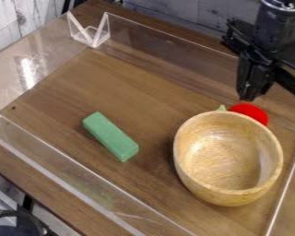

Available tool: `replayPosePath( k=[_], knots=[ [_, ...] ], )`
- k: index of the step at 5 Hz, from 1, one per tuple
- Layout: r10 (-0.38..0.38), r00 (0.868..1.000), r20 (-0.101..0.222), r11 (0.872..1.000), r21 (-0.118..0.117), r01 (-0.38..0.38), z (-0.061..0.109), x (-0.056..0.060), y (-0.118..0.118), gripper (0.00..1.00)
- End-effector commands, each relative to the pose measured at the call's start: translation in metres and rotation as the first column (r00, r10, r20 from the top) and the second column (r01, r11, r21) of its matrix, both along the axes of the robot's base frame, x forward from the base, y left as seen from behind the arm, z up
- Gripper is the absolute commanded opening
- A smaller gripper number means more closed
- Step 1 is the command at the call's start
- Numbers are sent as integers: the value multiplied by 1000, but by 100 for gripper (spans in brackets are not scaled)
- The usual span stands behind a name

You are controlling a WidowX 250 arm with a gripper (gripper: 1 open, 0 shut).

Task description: Move the red object to the left side of the table

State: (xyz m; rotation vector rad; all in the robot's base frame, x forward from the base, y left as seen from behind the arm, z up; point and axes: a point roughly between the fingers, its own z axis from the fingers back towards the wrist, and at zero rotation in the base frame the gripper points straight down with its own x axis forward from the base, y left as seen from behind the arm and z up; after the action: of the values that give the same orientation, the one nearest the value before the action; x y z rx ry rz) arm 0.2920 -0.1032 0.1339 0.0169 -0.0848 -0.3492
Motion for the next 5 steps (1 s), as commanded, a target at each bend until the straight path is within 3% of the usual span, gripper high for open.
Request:
replayPosePath(
  k=[1,3,4,5],
  knots=[
    [-16,999,32,1000,-2,17,5,6,0,0],
    [-18,1000,18,1000,19,18,-12,15,-2,0],
    [6,1000,14,999,41,-7,-18,19,-2,0],
    [-32,999,24,997,77,30,-17,11,-2,0]
  ],
)
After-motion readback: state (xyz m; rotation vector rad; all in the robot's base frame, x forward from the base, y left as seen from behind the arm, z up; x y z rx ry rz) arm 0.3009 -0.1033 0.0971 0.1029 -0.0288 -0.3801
